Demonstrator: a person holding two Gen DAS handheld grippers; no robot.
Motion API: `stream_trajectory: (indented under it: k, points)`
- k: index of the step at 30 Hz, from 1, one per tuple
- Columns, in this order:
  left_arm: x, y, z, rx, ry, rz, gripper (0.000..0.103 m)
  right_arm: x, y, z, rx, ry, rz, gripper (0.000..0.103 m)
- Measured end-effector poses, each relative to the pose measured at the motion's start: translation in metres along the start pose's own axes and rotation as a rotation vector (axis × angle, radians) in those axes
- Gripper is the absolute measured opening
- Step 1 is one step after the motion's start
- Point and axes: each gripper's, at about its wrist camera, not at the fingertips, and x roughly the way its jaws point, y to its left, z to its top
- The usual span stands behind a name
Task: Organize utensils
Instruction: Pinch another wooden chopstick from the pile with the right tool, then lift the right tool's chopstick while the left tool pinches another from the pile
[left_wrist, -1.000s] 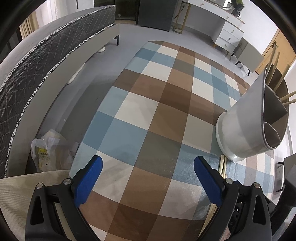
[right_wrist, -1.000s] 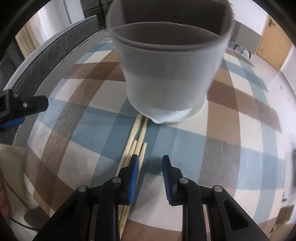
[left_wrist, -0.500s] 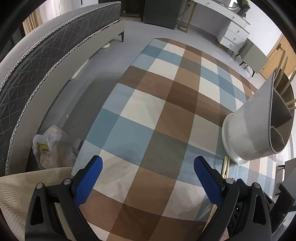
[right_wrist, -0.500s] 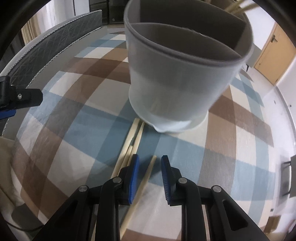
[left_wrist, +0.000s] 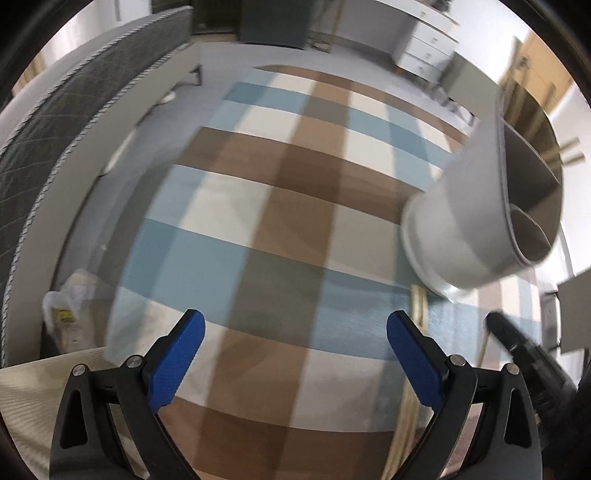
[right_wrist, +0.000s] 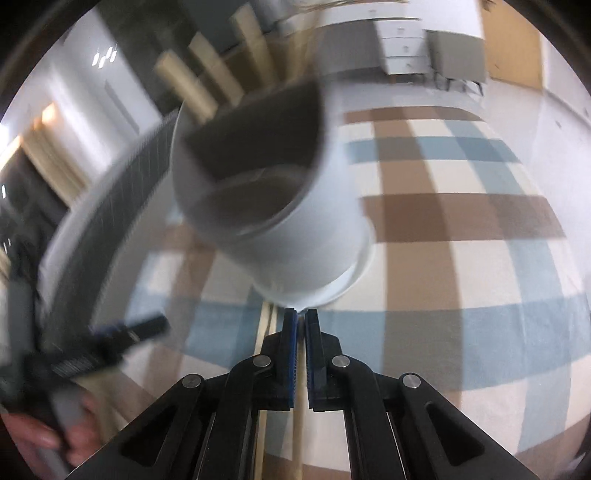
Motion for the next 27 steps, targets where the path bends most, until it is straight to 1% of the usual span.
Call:
stream_trajectory:
  k: [4,7,10,13,16,18,21,25,27]
  points:
    - [0.011,-0.02,-0.003,0.039,0.048,-0.063,0.096,-0.026,-0.037,0.004,0.161,-0.073,0.095,0.003]
    - [0.016,-0.037,-0.003,0.089,0.052,-0.054,0.096,-0.039,-0.058,0.007,0.236,-0.107,0.126,0.003]
    - [0.021,-0.053,-0.002,0.132,0.047,-0.03,0.096,-0.046,-0.07,0.007,0.279,-0.129,0.137,0.003]
    - [0.028,-0.061,-0.001,0.153,0.056,-0.02,0.095,-0.052,-0.071,0.007,0.286,-0.143,0.132,0.003]
    - [0.032,-0.066,-0.002,0.173,0.06,0.014,0.092,-0.056,-0.074,0.007,0.284,-0.153,0.131,0.003]
    - [0.035,-0.067,-0.004,0.181,0.068,0.023,0.089,-0.057,-0.074,0.007,0.283,-0.152,0.136,0.003]
    - [0.04,-0.07,-0.005,0.203,0.074,0.061,0.089,-0.055,-0.073,0.008,0.277,-0.15,0.135,0.003]
    - [0.048,-0.066,-0.006,0.184,0.112,0.08,0.087,-0.053,-0.071,0.009,0.258,-0.148,0.125,0.003]
    - [0.048,-0.066,-0.004,0.188,0.105,0.094,0.085,-0.053,-0.072,0.009,0.261,-0.145,0.12,0.003]
